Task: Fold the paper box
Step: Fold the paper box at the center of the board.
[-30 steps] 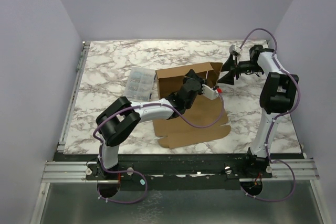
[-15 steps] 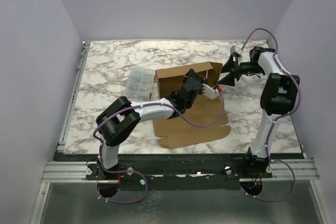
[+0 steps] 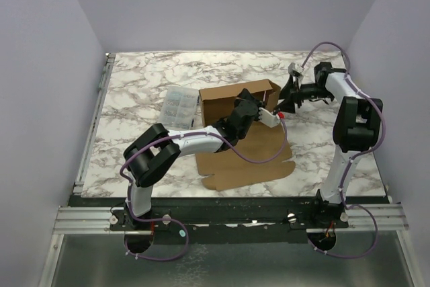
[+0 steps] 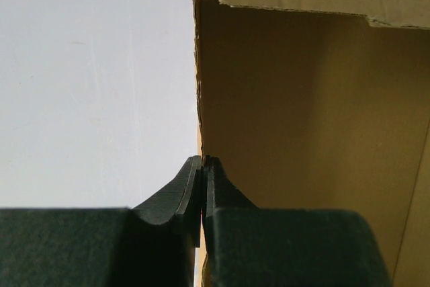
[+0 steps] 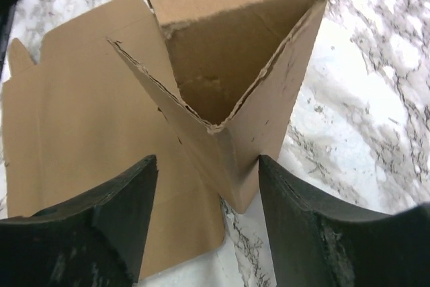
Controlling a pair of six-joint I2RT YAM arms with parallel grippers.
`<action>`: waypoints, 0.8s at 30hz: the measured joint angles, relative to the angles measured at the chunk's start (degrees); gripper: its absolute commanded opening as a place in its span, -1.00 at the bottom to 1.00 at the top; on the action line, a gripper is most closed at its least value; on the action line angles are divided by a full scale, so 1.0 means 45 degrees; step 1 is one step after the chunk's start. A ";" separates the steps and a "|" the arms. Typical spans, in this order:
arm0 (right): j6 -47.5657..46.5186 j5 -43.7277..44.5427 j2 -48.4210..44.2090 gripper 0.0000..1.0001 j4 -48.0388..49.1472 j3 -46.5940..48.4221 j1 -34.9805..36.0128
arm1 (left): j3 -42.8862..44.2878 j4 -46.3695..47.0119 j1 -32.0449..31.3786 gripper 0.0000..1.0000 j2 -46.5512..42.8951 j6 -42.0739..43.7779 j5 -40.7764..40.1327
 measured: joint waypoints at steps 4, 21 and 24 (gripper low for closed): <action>0.2633 0.0835 -0.1127 0.28 0.3065 -0.1909 0.0228 | 0.0000 -0.0024 0.0000 -0.89 0.0000 -0.0126 0.0005; 1.1822 0.3245 -0.3682 -0.37 1.4644 -0.6999 0.0869 | 0.0505 -0.1467 -0.0053 -0.85 -0.0325 -0.2127 0.0092; 1.2624 0.3254 -0.3730 -0.35 1.5761 -0.7451 0.0937 | 0.0641 -0.1778 -0.0053 -0.82 -0.0389 -0.2501 0.0121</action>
